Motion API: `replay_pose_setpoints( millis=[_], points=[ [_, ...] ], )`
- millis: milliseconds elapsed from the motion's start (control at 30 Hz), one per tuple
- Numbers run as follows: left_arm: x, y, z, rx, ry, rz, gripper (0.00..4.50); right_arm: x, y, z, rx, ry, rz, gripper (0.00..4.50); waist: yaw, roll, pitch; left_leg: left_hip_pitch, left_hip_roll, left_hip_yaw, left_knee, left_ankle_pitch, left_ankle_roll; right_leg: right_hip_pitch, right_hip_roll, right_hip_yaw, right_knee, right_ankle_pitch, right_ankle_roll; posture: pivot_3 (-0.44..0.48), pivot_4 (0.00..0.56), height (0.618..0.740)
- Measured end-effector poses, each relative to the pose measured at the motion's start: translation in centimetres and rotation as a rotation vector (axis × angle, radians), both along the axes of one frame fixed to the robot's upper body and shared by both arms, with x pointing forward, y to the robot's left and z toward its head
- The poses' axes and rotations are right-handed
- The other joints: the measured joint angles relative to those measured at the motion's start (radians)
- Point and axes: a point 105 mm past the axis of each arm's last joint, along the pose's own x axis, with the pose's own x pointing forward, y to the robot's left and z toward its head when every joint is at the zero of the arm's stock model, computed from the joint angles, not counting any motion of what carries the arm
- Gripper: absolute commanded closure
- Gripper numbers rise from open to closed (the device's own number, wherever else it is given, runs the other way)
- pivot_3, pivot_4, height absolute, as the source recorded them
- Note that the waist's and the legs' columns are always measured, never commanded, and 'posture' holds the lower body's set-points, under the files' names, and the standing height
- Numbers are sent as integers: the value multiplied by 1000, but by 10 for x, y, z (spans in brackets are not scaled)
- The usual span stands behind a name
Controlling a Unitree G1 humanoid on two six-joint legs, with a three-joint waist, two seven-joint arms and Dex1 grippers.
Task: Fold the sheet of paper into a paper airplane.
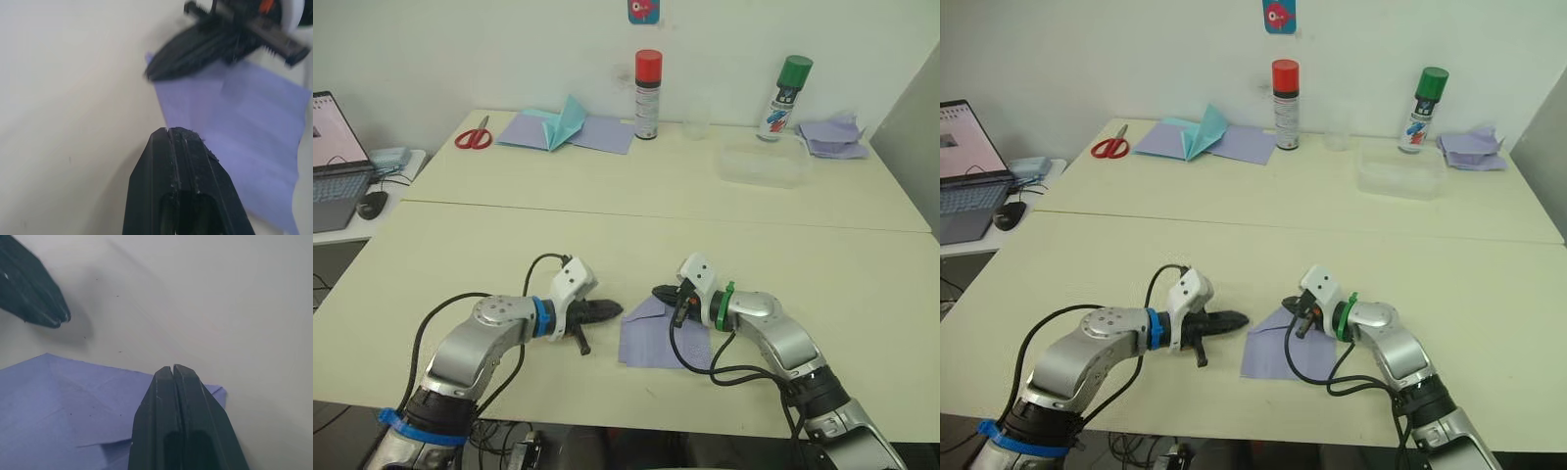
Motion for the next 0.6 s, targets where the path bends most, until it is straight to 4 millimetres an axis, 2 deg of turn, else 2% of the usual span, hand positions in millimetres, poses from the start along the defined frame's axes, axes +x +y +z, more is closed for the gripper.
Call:
replay_pose_setpoints(
  millis=[167, 267, 600],
  points=[
    [-2, -19, -18, 12, 21, -26, 4467, 0, 1, 0, 1, 1, 8, 4500, -1, 0, 0, 0, 0, -1, 0, 0, 0, 0, 0, -1, 0, 0, 0, 0, 150, 740],
    [-3, -23, -32, 72, 20, -38, 4467, 0, 1, 1, 1, 2, 9, 4500, -1, 0, 0, 0, 0, -1, 0, 0, 0, 0, 0, 0, 0, 0, 0, 0, 150, 740],
    [0, -26, -35, 133, -33, -72, 4467, -10, 14, 0, 25, 2, 48, 4500, 4, 0, 0, 0, 0, 0, 0, 0, 0, 0, 0, 0, 0, 0, 0, 0, 150, 740]
  ],
)
